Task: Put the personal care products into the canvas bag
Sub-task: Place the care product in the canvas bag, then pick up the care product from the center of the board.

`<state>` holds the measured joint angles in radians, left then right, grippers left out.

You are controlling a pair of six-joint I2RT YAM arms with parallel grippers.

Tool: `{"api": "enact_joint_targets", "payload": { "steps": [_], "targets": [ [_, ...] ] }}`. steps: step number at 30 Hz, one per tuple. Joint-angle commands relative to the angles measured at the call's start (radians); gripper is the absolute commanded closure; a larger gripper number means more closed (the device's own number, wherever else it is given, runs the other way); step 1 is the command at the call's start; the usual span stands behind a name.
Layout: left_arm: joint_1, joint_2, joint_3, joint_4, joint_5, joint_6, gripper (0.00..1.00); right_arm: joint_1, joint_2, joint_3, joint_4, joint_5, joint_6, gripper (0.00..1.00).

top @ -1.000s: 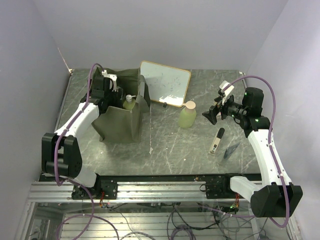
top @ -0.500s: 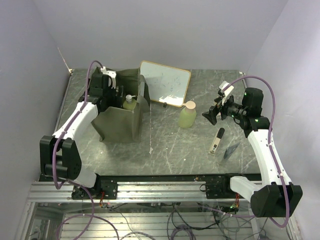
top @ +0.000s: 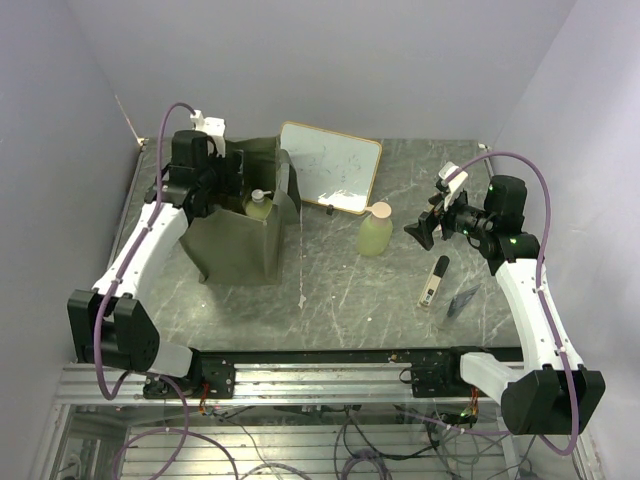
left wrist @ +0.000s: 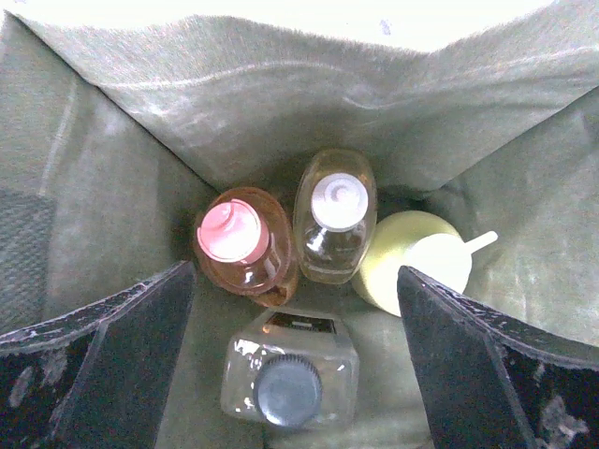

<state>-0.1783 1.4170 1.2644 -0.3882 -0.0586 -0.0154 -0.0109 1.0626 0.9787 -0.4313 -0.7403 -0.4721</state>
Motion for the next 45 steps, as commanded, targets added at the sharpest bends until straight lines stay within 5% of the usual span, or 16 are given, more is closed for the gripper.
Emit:
{"api": "enact_joint_targets", "payload": {
  "steps": [1,19,31,45],
  "targets": [
    [0.007,-0.056,0.059,0.026,0.017,0.015,0.01,0.003,-0.004,-0.007,0.024,0.018,0.007,0.02],
    [0.007,-0.198,0.143,-0.036,0.261,0.073,0.02,-0.022,0.035,-0.001,0.222,0.635,0.234,0.0],
    [0.007,-0.283,0.099,-0.036,0.361,0.076,0.02,-0.05,0.292,0.148,0.126,0.692,0.183,0.0],
    [0.005,-0.297,0.079,-0.035,0.387,0.079,0.02,-0.121,0.495,0.263,0.017,0.502,0.102,0.1]
  ]
}}
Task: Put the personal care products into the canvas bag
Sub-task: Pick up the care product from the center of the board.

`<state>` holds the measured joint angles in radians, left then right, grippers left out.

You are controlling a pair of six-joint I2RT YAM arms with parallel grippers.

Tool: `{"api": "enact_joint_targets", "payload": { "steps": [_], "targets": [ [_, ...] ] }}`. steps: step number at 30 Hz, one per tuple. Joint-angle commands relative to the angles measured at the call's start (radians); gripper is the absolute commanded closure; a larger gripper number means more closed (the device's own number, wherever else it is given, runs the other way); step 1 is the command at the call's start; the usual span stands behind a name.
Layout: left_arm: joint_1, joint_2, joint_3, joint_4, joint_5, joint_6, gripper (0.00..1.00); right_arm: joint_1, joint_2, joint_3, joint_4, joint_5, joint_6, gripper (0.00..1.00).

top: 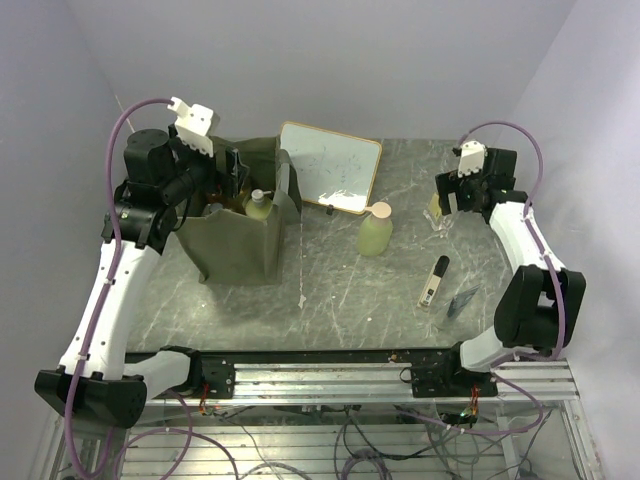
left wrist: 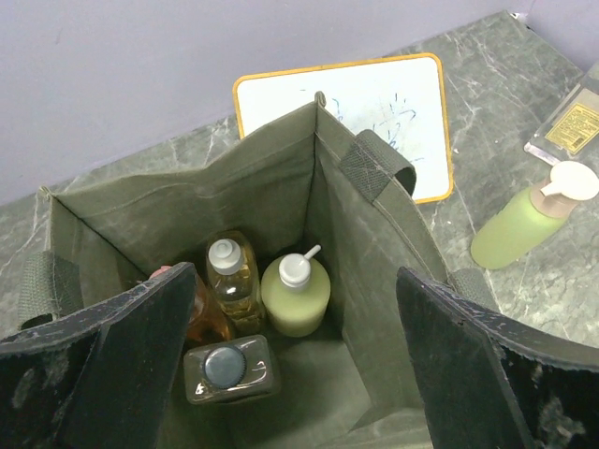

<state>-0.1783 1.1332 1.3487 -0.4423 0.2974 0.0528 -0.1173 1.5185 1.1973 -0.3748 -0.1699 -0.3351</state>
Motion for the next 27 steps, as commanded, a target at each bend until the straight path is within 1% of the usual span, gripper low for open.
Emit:
{"api": "enact_joint_targets", "payload": {
  "steps": [1,8,14,16,19,22,26,27],
  "targets": [
    [0.005,-0.013,-0.006,0.017,0.032,0.012,0.02,-0.017,0.052,0.052,-0.042,-0.075,-0.038,0.12],
    [0.005,-0.01,-0.003,0.01,0.043,0.015,0.02,-0.031,0.108,0.09,-0.051,-0.131,-0.067,0.26],
    [0.005,-0.007,0.012,0.003,0.026,0.042,0.02,-0.032,0.14,0.114,-0.064,-0.161,-0.101,0.32],
    [0.005,-0.005,0.021,-0.005,0.028,0.046,0.02,-0.033,0.146,0.125,-0.067,-0.168,-0.109,0.37],
    [0.005,-0.006,0.031,-0.015,0.032,0.05,0.02,-0.035,0.154,0.142,-0.076,-0.175,-0.116,0.48],
    [0.005,-0.012,0.035,-0.022,0.028,0.056,0.02,-0.035,0.151,0.161,-0.085,-0.182,-0.132,0.61],
    [0.005,-0.026,0.042,-0.032,0.024,0.062,0.02,-0.035,0.117,0.186,-0.108,-0.212,-0.146,0.88],
    [0.005,-0.028,0.043,-0.034,0.024,0.062,0.02,-0.035,0.099,0.188,-0.11,-0.222,-0.148,0.94]
  ]
}}
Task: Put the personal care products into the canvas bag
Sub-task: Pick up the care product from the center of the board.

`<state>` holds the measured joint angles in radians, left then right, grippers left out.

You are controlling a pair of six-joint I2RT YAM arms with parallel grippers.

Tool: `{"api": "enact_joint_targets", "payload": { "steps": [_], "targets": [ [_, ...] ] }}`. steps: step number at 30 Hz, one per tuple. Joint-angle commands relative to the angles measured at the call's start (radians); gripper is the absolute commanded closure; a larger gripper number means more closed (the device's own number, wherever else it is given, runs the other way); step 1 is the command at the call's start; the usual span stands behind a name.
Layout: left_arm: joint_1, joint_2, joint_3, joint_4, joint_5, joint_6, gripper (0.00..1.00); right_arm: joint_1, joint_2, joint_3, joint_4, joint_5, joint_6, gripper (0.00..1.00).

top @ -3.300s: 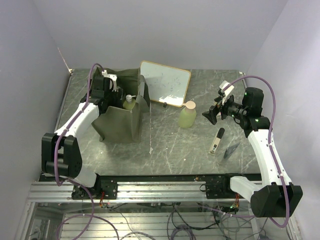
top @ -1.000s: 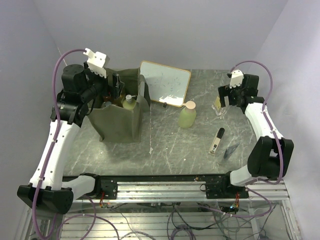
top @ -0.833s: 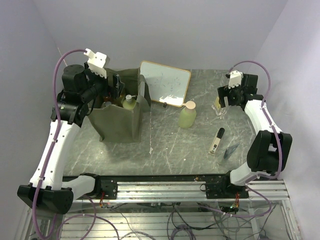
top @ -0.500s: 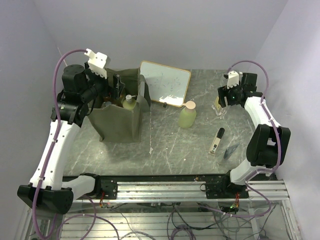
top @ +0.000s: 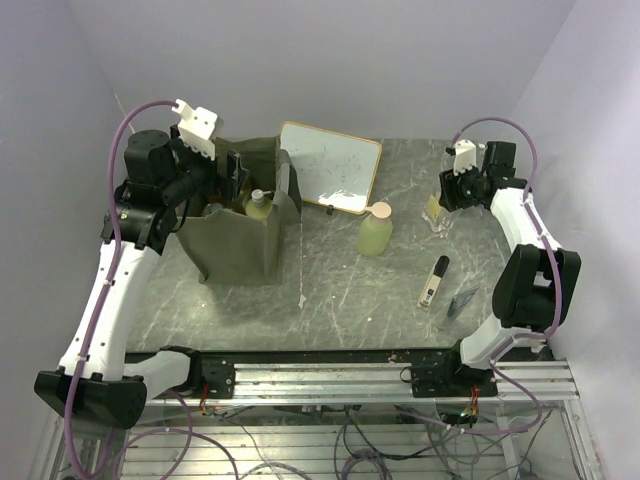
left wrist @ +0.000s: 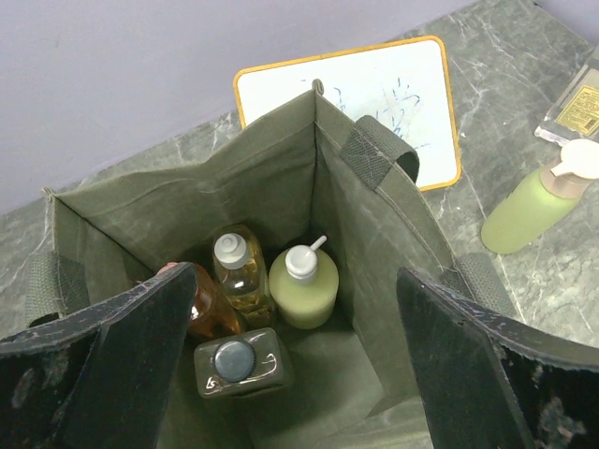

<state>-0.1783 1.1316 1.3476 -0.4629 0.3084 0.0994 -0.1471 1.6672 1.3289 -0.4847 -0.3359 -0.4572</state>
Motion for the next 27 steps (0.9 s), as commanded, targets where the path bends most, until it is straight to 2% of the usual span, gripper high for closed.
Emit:
{"api": "enact_joint_targets", "payload": {
  "steps": [1,3,12,21,24,27],
  "targets": [
    [0.005,-0.03,0.043,-0.015,0.013,0.016,0.02,-0.005,-0.066,0.058,-0.001,-0.066,-0.027,0.97],
    [0.005,-0.034,0.037,-0.016,0.012,0.015,0.02,-0.005,-0.105,0.063,-0.014,-0.083,-0.031,1.0],
    [0.004,-0.042,0.034,-0.017,-0.001,0.031,0.02,-0.003,-0.277,0.126,-0.136,-0.199,-0.05,1.0],
    [0.004,-0.037,0.072,-0.031,-0.009,0.062,0.02,0.026,-0.411,0.232,-0.173,-0.368,0.032,1.0],
    [0.003,-0.023,0.097,-0.047,-0.011,0.061,0.03,0.072,-0.421,0.282,-0.189,-0.409,0.06,1.0],
    [0.003,-0.003,0.13,-0.067,-0.034,0.054,0.03,0.178,-0.429,0.319,-0.194,-0.374,0.076,1.0]
  ]
}}
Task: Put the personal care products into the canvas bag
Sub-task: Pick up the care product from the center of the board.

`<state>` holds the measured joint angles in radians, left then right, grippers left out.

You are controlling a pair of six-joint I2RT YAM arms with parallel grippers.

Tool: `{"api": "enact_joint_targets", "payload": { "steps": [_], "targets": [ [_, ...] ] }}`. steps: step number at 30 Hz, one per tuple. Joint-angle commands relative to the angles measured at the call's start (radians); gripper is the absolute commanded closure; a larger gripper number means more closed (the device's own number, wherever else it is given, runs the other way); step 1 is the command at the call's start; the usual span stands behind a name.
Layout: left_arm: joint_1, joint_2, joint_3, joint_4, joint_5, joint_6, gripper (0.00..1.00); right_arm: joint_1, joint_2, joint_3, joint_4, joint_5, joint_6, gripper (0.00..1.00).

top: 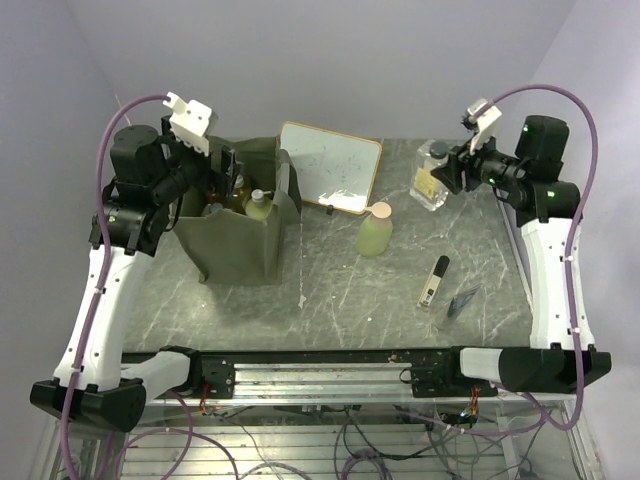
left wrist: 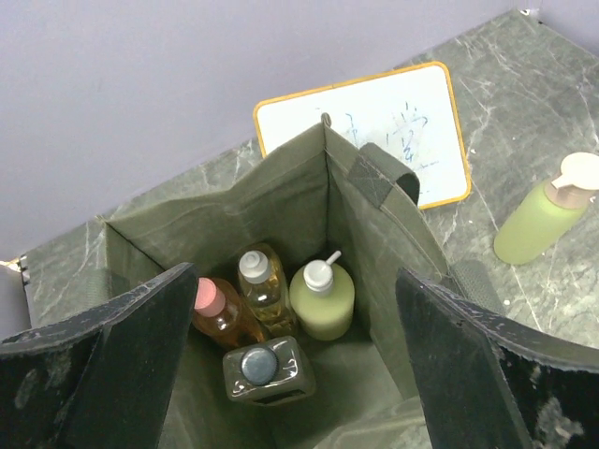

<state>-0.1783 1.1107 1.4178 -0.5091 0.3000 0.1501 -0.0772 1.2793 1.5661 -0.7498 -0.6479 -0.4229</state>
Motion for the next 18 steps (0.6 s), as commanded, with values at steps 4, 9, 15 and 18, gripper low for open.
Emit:
{"api": "enact_joint_targets", "payload": {
  "steps": [4,9,15,18],
  "targets": [
    [0.002,0.044,0.089,-0.032,-0.054,-0.003,0.03,0.323,-0.046,0.094,0.11,0.062,0.09,1.0],
    [0.001,0.065,0.112,-0.035,-0.077,-0.016,0.02,0.527,-0.023,0.036,0.189,0.12,0.136,1.0],
    [0.0,0.074,0.116,-0.018,-0.086,-0.001,0.01,0.632,0.001,-0.112,0.319,0.113,0.133,1.0],
    [0.0,0.085,0.121,-0.022,-0.057,0.001,0.01,0.647,0.007,-0.21,0.429,0.086,0.155,1.0]
  ]
}}
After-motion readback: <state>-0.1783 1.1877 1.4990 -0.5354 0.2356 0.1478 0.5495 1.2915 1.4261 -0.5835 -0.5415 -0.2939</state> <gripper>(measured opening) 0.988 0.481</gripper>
